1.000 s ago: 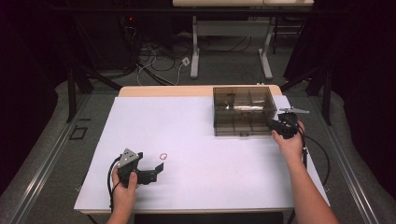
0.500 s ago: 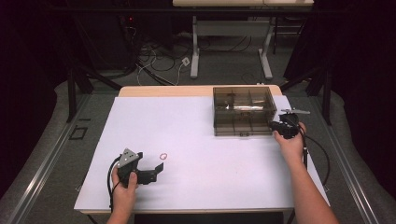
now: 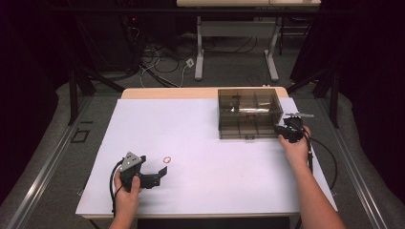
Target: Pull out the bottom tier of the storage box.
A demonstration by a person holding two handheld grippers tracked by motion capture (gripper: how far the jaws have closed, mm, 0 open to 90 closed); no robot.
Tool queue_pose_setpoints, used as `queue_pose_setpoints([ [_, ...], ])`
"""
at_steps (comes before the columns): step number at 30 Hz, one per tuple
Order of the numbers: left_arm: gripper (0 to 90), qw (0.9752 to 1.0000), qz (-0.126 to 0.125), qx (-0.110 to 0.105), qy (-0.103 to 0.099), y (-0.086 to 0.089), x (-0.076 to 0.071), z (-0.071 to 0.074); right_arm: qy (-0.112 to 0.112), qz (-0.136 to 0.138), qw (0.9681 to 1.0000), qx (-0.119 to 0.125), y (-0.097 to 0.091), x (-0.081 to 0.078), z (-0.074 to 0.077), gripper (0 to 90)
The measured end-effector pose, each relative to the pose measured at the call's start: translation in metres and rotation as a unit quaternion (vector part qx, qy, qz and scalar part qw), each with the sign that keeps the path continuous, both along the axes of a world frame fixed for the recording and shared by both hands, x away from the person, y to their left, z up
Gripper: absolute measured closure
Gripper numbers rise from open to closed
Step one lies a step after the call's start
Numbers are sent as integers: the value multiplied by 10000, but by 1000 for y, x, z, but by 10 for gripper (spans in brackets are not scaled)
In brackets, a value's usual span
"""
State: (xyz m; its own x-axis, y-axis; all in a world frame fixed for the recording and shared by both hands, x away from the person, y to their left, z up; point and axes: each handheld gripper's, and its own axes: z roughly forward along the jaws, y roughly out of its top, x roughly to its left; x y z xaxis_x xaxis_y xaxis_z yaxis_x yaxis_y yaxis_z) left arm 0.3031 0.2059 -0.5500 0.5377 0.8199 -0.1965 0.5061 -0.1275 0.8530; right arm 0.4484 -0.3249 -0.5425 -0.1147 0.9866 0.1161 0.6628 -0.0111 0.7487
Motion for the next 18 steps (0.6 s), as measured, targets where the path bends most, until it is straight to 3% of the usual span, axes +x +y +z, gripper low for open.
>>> queue_pose_setpoints([
  [18, 1, 10000, -21, 19, -1, 0, 0, 0, 10, -89, 9999, -110, 5, 1, -4, 860],
])
